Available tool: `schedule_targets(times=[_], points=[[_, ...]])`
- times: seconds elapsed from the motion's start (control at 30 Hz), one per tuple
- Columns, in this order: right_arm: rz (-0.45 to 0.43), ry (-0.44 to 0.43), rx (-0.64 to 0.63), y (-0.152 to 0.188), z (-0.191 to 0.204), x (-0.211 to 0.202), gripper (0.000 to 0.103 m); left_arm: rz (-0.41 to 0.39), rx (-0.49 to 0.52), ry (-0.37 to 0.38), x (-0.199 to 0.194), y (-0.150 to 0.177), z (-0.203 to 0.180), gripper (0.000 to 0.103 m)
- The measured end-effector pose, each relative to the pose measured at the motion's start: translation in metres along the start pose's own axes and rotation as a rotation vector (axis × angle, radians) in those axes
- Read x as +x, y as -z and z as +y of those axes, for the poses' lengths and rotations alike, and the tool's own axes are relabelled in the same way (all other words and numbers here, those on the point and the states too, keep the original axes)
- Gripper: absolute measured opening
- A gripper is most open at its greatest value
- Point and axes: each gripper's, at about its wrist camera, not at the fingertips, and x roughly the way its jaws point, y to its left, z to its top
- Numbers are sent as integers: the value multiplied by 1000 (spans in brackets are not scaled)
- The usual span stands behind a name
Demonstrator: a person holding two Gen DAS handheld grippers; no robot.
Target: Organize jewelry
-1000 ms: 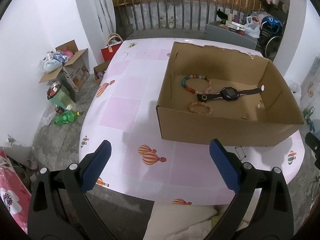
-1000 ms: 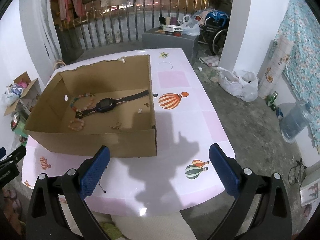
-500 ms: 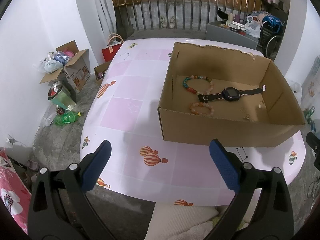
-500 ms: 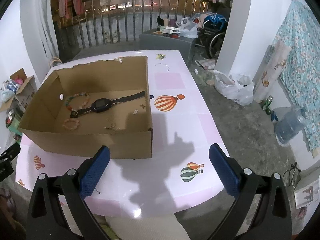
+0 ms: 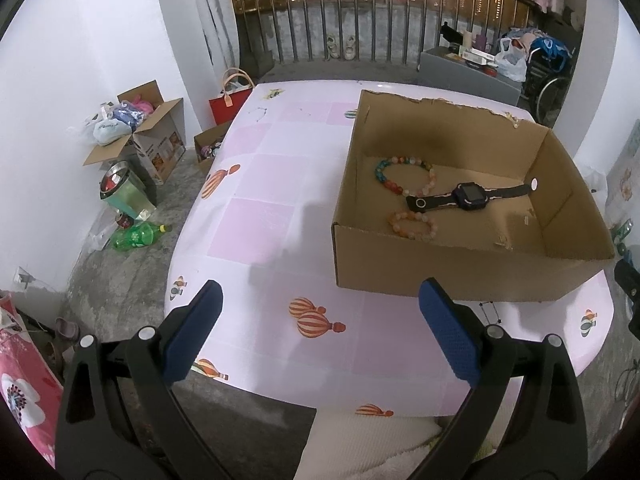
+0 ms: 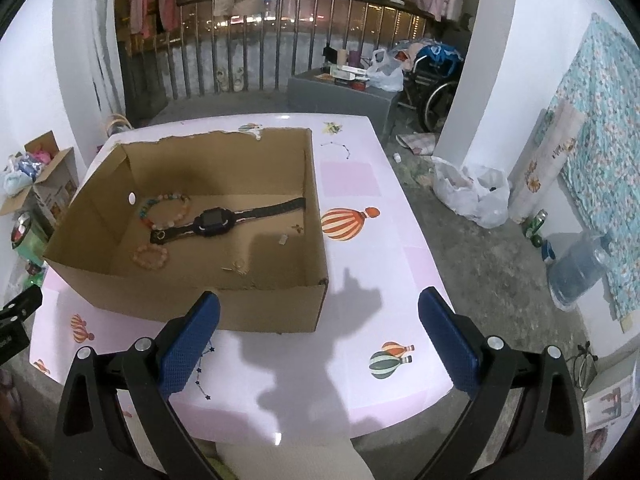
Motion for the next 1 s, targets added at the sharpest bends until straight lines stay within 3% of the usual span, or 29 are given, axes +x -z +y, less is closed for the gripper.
schedule_targets(times=[0.3, 0.63, 1.0], points=[[-39, 13, 11, -1, 1, -13, 97, -37, 5, 18, -13, -4, 0, 95], [-102, 38, 49, 16, -2, -24, 97, -132, 21, 45, -27, 11, -2, 95], [-142, 27, 82, 24, 0, -25, 97, -159, 6, 60, -21, 20, 6, 95]])
